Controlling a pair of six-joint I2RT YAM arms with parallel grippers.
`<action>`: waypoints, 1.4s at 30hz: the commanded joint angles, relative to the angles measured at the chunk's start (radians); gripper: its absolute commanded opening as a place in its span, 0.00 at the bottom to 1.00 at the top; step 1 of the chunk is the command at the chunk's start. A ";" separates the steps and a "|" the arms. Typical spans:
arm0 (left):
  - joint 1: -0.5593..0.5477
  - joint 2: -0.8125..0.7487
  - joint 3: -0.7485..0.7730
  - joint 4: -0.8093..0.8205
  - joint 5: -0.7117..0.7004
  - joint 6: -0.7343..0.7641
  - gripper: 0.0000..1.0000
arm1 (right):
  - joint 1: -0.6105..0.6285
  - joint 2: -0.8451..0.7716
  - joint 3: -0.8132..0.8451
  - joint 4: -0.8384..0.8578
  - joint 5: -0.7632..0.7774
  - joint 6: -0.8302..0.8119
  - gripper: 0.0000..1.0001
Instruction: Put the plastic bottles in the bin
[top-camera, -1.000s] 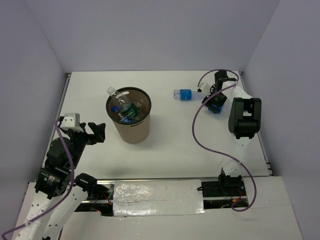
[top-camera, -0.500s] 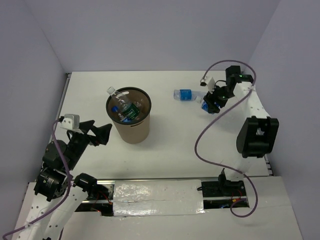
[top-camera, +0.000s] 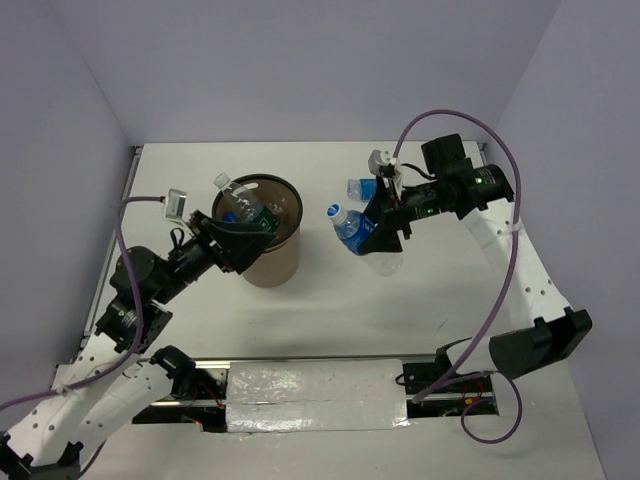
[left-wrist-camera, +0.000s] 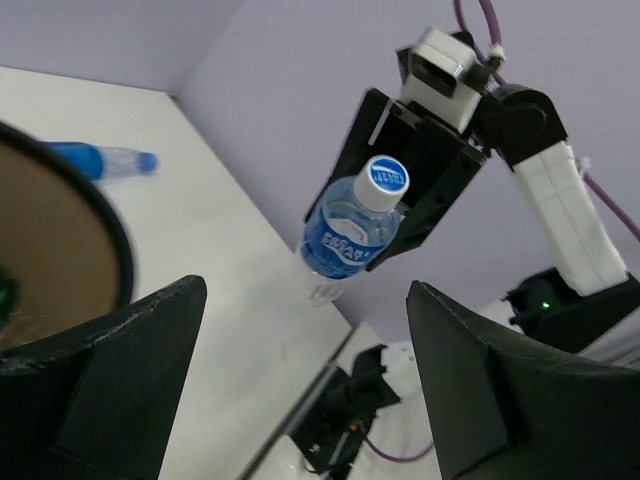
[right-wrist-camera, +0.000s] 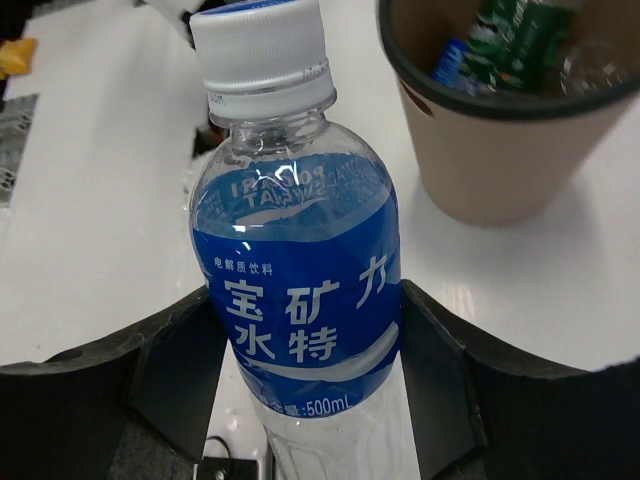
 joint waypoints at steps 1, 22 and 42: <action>-0.108 0.076 0.045 0.185 -0.074 -0.039 0.95 | 0.053 -0.091 -0.043 0.235 -0.110 0.275 0.27; -0.534 0.506 0.303 0.296 -0.433 0.295 0.84 | 0.115 -0.220 -0.300 0.684 -0.176 0.755 0.27; -0.534 0.436 0.246 0.402 -0.407 0.245 0.79 | 0.115 -0.289 -0.362 0.756 -0.259 0.805 0.42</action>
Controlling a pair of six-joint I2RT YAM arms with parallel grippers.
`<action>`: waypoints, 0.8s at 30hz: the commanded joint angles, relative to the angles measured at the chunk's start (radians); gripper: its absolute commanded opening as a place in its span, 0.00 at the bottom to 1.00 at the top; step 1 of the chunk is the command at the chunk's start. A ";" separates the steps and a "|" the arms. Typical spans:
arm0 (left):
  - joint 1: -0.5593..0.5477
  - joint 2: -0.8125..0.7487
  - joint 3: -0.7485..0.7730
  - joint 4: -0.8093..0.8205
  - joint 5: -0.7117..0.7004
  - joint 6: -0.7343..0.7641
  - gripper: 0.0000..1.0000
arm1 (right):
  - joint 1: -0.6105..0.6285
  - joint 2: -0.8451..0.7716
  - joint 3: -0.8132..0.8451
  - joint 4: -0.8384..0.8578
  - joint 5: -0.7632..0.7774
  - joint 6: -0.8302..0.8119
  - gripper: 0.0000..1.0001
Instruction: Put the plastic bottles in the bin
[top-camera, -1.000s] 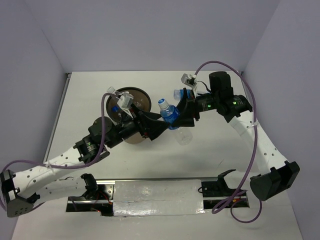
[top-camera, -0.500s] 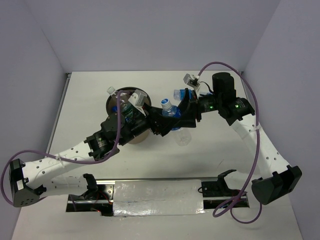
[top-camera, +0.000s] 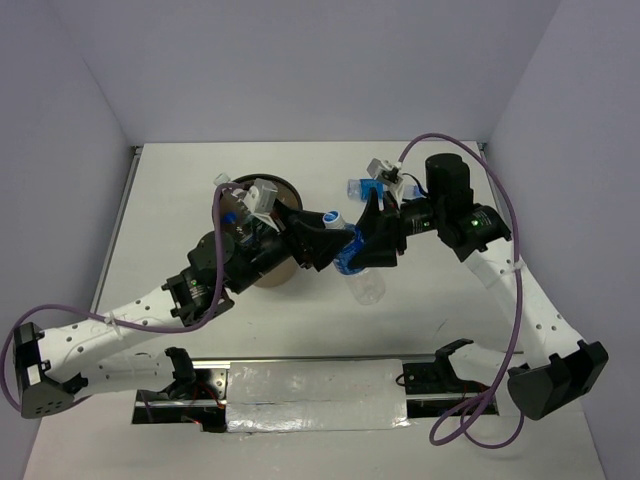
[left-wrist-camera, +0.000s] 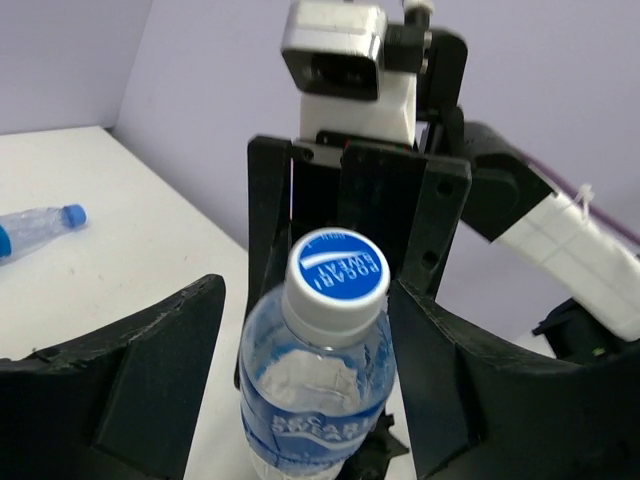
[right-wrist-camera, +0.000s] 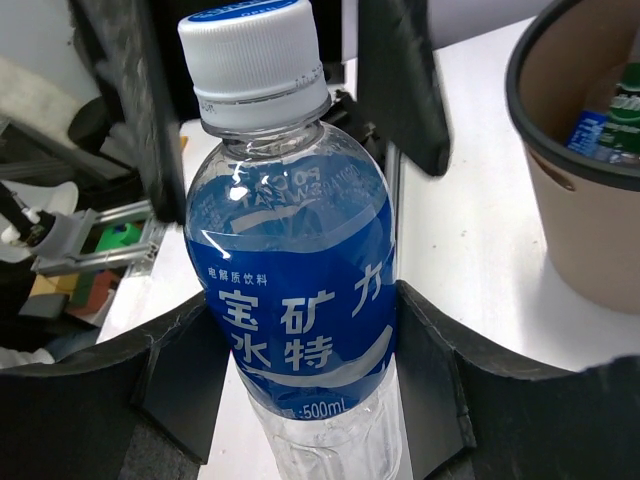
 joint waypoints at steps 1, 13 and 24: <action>0.007 -0.019 0.036 0.105 -0.020 -0.019 0.78 | 0.013 -0.046 -0.007 0.065 -0.057 0.041 0.42; 0.007 0.040 0.096 0.044 0.012 -0.021 0.41 | 0.013 -0.072 -0.024 0.133 -0.064 0.110 0.46; 0.007 0.023 0.201 -0.099 -0.118 0.087 0.00 | 0.010 -0.085 0.000 -0.004 0.011 -0.054 1.00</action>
